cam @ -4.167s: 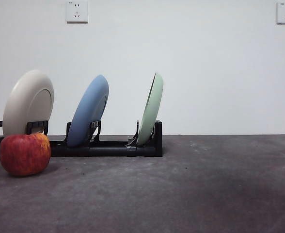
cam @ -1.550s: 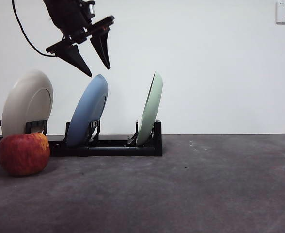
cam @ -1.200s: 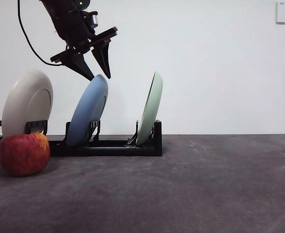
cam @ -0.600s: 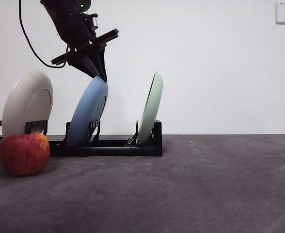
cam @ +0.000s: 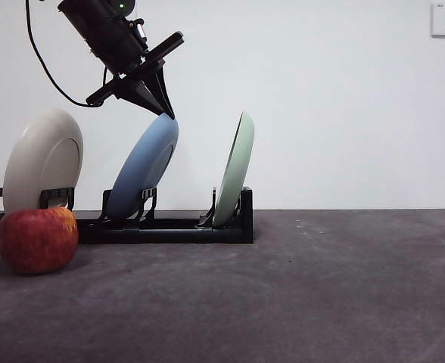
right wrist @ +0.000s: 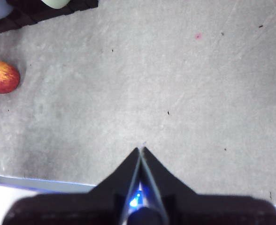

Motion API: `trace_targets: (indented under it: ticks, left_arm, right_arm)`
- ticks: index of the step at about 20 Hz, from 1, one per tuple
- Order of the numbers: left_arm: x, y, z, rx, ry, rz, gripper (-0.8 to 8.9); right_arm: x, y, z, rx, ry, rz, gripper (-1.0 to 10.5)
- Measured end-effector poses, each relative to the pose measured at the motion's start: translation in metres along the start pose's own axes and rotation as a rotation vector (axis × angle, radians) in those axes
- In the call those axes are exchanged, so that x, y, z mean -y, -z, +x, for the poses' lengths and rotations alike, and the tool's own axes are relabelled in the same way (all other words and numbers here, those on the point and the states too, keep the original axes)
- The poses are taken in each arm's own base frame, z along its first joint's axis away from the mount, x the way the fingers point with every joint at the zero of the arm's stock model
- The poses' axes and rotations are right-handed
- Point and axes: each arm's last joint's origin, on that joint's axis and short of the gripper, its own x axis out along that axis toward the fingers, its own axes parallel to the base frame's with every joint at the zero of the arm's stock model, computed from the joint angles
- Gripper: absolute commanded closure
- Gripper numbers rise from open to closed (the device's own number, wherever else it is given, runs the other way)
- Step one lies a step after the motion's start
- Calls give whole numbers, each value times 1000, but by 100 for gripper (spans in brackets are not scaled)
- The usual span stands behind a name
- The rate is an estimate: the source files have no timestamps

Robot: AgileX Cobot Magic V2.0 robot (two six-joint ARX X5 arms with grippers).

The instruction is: Take the blue plate from the plate rack,put the plate on the table,take the apple from the table,put the apple in the plate

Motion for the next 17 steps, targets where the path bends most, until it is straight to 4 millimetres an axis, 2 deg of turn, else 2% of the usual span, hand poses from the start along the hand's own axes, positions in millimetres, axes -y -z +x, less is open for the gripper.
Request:
trace_targets:
  ticks: [7, 10, 12, 17]
  left_arm:
    - [-4, -1, -2, -1, 17, -22, 821]
    - [-1, -3, -13, 23, 25, -23, 821]
    - [9, -5, -34, 69, 61, -2, 821]
    - [39, -8, -106, 206, 258, 49, 821]
  right_arm:
    - [0, 1, 0, -10, 1, 4, 946]
    - [0, 1, 0, -10, 1, 4, 946]
    - [0, 1, 0, -10, 1, 4, 946]
    - [0, 2, 0, -15, 2, 6, 946]
